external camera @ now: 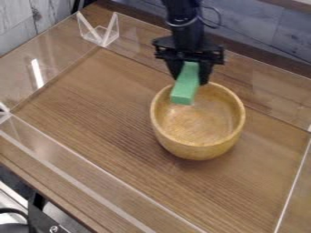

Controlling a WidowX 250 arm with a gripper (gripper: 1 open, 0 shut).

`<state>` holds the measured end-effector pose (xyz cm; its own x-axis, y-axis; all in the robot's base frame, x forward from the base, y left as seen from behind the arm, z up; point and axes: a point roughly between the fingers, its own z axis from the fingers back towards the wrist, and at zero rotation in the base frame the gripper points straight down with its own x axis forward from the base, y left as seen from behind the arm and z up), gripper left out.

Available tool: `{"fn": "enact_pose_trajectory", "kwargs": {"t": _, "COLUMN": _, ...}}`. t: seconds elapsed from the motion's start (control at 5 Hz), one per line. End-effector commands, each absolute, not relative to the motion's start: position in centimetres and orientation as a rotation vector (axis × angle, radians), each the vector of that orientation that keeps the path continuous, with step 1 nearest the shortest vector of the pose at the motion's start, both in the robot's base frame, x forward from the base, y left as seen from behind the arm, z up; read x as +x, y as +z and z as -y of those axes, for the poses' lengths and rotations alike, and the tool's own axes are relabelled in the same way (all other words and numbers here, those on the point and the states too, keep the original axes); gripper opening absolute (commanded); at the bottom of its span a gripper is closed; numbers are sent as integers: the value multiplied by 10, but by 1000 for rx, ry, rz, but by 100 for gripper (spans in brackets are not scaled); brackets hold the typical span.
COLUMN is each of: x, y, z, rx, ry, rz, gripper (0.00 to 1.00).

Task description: Move green stick from inside the wooden bowl to the table next to it

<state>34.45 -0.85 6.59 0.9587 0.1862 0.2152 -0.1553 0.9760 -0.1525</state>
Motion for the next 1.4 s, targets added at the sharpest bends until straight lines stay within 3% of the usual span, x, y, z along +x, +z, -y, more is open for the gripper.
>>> {"fn": "enact_pose_trajectory", "kwargs": {"t": 0.0, "x": 348, "y": 77, "z": -11, "rx": -125, "ry": 175, "rz": 268, "gripper": 0}}
{"fn": "enact_pose_trajectory", "kwargs": {"t": 0.2, "x": 351, "y": 78, "z": -25, "rx": -115, "ry": 192, "rz": 276, "gripper": 0}}
{"fn": "enact_pose_trajectory", "kwargs": {"t": 1.2, "x": 350, "y": 49, "z": -6, "rx": -98, "ry": 163, "rz": 214, "gripper": 0}}
